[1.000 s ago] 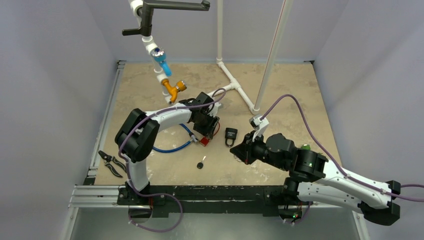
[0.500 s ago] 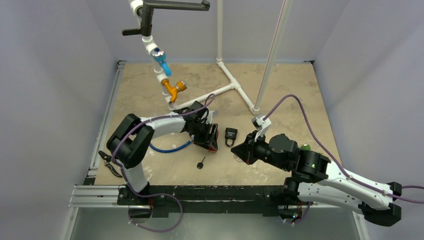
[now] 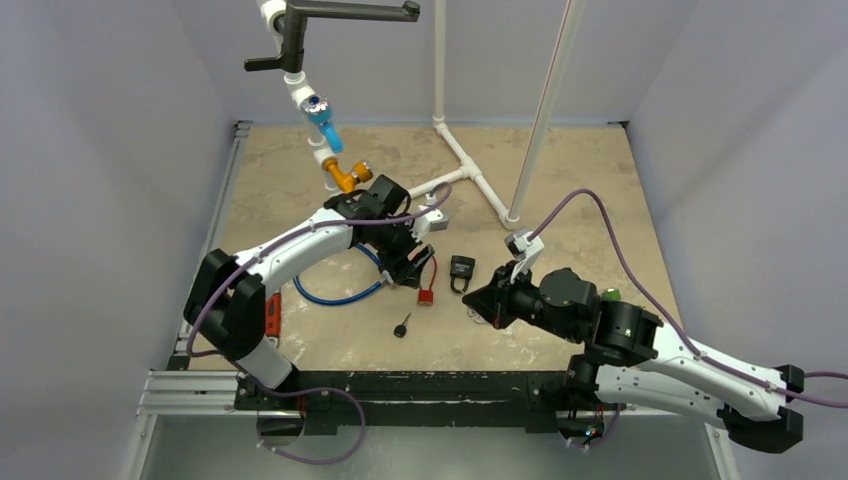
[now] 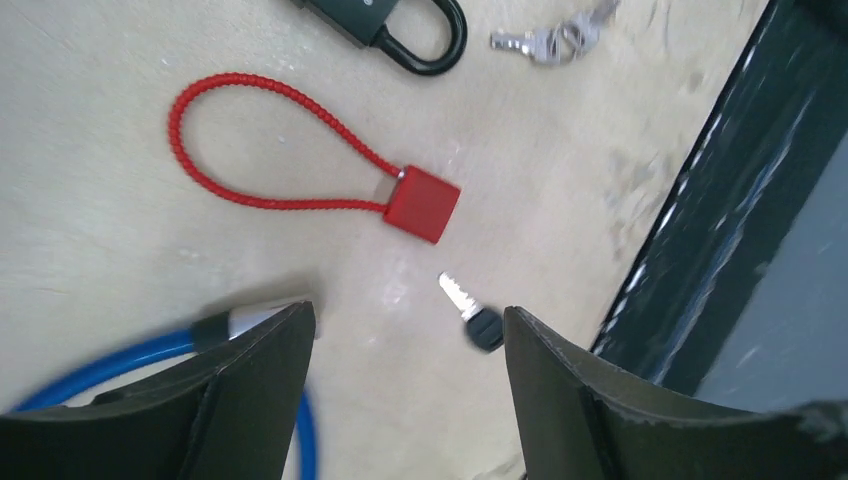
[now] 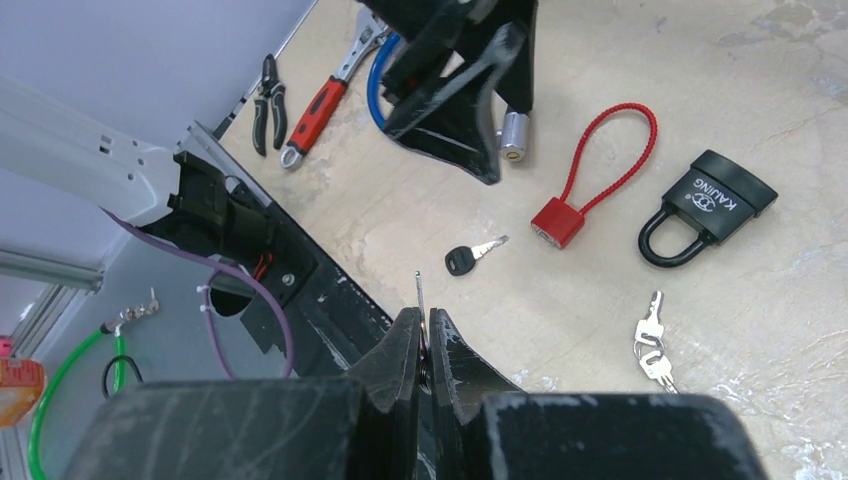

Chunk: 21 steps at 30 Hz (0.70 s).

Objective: Unlock with the key
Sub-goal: Adjust the lock at the center of the board.

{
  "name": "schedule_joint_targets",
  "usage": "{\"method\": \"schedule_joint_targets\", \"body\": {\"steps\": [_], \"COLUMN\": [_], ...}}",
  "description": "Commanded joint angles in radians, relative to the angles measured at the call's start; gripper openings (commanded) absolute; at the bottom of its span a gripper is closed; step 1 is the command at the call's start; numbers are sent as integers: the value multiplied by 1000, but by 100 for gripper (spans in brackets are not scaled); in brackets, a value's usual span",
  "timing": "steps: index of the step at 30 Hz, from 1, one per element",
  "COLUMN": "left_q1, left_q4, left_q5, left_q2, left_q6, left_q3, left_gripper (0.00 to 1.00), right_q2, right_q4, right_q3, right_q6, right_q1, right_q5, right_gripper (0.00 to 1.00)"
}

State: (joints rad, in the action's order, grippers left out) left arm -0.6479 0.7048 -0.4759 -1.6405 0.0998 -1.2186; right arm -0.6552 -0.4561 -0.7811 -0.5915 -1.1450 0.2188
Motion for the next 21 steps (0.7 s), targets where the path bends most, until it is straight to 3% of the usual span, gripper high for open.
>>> {"method": "schedule_joint_targets", "body": {"steps": [1,4,11,15,21], "left_q1": [7,-2,-19,-22,-77], "left_q4": [117,123,153,150,170], "left_q5": [18,-13,-38,-83,-136], "left_q2": [110,134,69,129,86], "left_q6": [625,891,1277,1565,1780], "left_q3": [-5,35,43,119,119], "left_gripper": [69,69,66,72,79], "right_q2": [13,18,56,78,122], "right_q4": [38,49,27,-17,-48], "right_q3": [-18,-30,-72,-93,-110], "right_q6": [23,30,36,31,10], "right_q1": [1,1,1,1,1], "right_q5": [35,42,67,103,120], "right_gripper": [0,0,0,0,0]}}
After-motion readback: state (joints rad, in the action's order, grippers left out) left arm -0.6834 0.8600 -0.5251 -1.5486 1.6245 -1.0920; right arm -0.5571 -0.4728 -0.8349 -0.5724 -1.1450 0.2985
